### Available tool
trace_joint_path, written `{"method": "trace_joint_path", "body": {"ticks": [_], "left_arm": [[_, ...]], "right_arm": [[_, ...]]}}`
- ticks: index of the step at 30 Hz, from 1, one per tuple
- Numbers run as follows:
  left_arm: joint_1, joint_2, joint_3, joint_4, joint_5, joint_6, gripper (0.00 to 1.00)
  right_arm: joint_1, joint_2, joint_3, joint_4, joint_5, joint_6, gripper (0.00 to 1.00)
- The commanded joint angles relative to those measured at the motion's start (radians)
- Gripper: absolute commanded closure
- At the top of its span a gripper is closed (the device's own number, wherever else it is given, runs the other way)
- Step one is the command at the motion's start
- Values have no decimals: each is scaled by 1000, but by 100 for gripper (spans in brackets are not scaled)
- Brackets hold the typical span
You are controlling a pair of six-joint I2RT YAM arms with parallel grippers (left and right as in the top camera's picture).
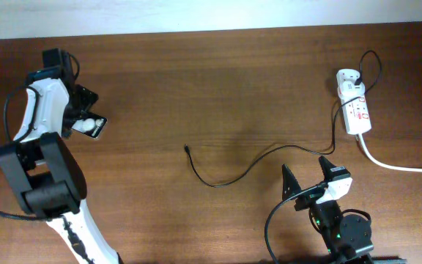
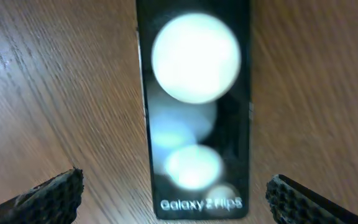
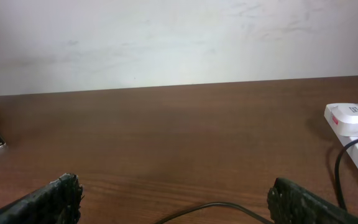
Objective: Plug charger to phone and switch on socket
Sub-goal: 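Move the left gripper over the black phone and lower toward it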
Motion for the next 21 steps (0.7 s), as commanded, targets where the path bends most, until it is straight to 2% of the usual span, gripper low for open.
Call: {"method": "trace_joint_path", "body": {"ticks": [1,4,9,18,19,21], "left_arm": [[42,49,18,11,40,-15,1],[43,64,18,46,40,43,1],[43,121,18,89,107,44,1],[43,195,18,164,111,43,1],[43,203,18,165,110,43,1],[43,203,18,164,111,43,11]], "right_arm": [[-6,-7,-5,-7,3,-10,1],[-6,-7,-5,-7,3,-10,1],[-6,-7,-5,-7,3,-10,1],[-6,-7,-5,-7,3,-10,1],[-6,-7,-5,-7,3,-10,1],[-6,-7,-5,-7,3,-10,1]]}}
